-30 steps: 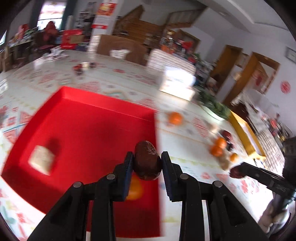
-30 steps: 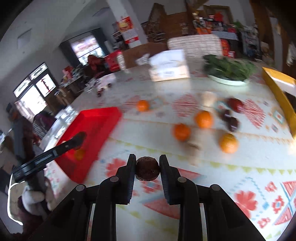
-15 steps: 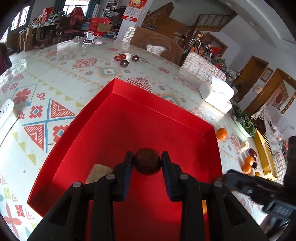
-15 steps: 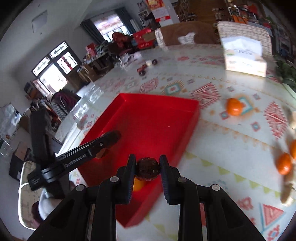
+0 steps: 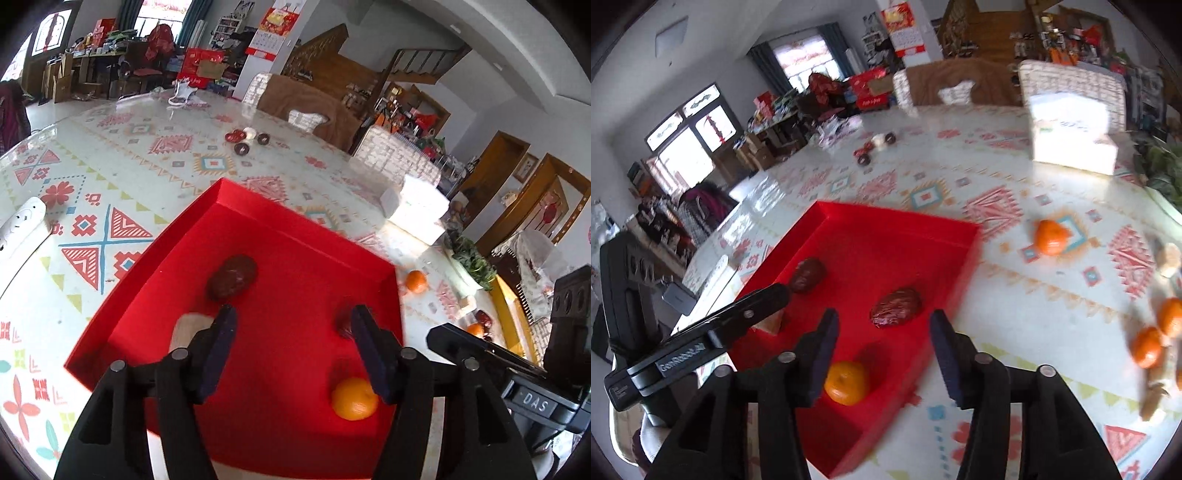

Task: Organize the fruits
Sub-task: 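Carry both dates over the red tray and open both tools, then move both tools away from the tray back toward the fruit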

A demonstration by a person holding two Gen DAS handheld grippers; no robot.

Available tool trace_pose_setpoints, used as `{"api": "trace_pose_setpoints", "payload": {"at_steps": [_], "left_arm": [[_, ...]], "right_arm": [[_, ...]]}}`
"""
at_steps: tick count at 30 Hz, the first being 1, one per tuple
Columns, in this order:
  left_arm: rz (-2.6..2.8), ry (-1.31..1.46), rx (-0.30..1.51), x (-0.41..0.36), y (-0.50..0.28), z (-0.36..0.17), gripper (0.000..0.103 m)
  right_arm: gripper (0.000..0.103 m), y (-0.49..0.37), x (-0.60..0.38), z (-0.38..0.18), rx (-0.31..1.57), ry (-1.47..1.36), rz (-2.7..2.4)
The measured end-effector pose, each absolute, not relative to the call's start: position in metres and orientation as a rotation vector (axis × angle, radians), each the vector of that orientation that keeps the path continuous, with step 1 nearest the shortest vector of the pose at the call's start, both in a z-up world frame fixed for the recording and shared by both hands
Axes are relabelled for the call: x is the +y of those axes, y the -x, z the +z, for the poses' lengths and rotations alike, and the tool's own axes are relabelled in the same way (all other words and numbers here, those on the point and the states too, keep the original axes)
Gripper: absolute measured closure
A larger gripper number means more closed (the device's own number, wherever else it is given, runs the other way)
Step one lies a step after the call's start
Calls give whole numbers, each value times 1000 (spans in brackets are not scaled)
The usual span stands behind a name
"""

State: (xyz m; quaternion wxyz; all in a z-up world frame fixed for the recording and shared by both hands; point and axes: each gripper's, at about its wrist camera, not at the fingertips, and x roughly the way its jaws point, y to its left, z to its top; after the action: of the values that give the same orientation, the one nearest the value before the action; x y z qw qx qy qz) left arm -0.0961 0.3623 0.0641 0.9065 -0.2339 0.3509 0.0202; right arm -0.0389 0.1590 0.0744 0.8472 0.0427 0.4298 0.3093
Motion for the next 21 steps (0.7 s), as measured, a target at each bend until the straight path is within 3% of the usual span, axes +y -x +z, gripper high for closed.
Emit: {"api": "trace_pose_setpoints", "payload": {"at_steps": [3,7,9,18,21], "left_arm": [[23,472,693,345,104,77,36],[-10,435,647,317,110,97,32],[-37,412,629,299,113,106,27],[-148,334,653,218,105,109,19],[-196,318,693,188,96,99,19]], "right_arm": [[40,46,131,80,855,-90,596],[22,61,81,87,756,-72,500],[18,65,46,88,730,-111,452],[18,67,-126,73,811,-350,228],[25,72,-164,64,836,-389,195]]}}
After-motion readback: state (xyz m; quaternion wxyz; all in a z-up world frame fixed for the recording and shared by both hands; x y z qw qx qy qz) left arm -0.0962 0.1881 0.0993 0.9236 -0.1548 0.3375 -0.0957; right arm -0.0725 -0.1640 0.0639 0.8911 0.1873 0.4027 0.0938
